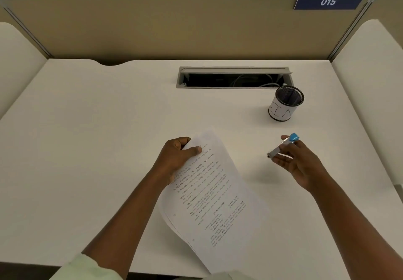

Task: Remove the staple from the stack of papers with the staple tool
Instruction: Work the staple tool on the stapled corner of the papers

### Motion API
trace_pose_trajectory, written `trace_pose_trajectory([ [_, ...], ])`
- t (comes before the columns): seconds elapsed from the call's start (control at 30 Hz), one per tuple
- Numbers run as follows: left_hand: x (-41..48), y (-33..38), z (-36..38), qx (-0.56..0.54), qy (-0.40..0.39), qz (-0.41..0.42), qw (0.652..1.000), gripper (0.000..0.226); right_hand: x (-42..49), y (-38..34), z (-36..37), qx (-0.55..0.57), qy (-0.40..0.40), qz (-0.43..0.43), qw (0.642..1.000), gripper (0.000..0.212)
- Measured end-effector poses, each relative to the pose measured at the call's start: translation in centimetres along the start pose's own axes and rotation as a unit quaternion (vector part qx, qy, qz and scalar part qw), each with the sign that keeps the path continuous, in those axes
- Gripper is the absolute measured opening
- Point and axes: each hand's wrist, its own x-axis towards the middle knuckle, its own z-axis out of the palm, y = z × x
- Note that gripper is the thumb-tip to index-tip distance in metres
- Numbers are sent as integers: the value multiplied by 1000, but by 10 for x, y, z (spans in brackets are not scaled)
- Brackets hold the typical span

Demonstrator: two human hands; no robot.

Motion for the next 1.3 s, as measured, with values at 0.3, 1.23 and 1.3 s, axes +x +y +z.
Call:
trace_pose_trajectory([
  [0.3,-8,6,5,3,-7,2,1000,11,-56,-11,46,129,-113,27,985,21],
  [1.23,-59,33,11,25,-23,86,996,12,-110,1,98,-510,-132,-424,736,23],
  [1.3,-64,37,11,43,-20,104,993,11,-110,-4,99,-512,-138,-435,728,23],
])
